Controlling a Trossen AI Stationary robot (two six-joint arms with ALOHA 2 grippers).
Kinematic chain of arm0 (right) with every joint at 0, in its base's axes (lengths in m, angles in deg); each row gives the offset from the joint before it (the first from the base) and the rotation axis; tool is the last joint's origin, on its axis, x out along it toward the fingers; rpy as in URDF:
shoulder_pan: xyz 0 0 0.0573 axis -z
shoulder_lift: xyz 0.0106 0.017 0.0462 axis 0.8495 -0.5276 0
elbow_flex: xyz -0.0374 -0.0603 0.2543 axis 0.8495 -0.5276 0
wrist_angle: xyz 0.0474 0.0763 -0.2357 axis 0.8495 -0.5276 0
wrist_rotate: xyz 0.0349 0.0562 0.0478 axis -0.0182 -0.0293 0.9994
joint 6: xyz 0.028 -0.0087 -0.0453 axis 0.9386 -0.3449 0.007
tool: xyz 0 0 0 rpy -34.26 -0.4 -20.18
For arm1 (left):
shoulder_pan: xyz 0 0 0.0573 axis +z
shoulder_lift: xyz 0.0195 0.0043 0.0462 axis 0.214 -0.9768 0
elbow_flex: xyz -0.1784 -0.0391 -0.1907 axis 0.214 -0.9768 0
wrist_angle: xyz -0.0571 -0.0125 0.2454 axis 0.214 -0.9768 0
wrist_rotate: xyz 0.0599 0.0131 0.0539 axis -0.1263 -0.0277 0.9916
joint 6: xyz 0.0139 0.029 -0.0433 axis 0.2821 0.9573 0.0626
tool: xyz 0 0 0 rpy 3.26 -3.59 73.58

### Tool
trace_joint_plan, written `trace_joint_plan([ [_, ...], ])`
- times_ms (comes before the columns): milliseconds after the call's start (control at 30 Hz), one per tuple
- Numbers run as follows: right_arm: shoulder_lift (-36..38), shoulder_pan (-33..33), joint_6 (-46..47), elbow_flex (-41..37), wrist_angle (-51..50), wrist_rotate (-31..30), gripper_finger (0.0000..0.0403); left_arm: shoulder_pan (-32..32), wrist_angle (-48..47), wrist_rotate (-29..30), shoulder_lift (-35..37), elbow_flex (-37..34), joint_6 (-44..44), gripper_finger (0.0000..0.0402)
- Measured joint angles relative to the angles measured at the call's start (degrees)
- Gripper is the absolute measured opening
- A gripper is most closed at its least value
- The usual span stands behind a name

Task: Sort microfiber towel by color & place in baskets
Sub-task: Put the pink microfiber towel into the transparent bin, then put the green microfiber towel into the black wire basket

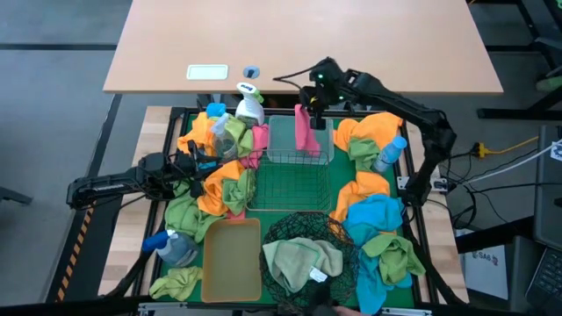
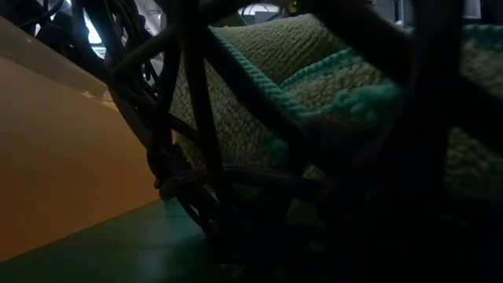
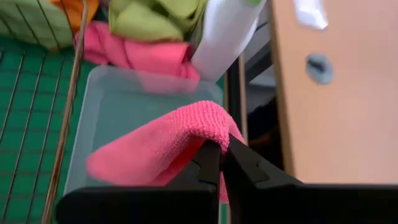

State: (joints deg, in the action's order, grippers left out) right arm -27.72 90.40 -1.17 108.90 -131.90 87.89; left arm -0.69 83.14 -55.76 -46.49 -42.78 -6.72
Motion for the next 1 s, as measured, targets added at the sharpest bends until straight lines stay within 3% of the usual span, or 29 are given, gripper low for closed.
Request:
trace_joint_plan([
  [467, -2.16, -0.04, 0.02, 0.02, -3.01, -1.46, 0.0021, -0.02, 0.0, 0.0, 0.0, -0.02, 0.0, 0.011],
  [700, -2.14, -0.93, 0.04, 0.02, -3.05, -2.64, 0.0111, -0.02, 0.0, 0.0, 0.0, -0.02, 0.02, 0.011],
  [867, -2.14, -2.77, 0.02, 0.02, -3.61, -7.1, 0.0189, -0.02, 3.59, 0.0, -0.02, -0.02, -0.02, 0.011],
  [1000, -2.14, -4.55, 0.02, 0.02, -3.72, -11.6, 0.0228, -0.04, 9.04, 0.01, -0.02, -0.02, -0.07, 0.011],
])
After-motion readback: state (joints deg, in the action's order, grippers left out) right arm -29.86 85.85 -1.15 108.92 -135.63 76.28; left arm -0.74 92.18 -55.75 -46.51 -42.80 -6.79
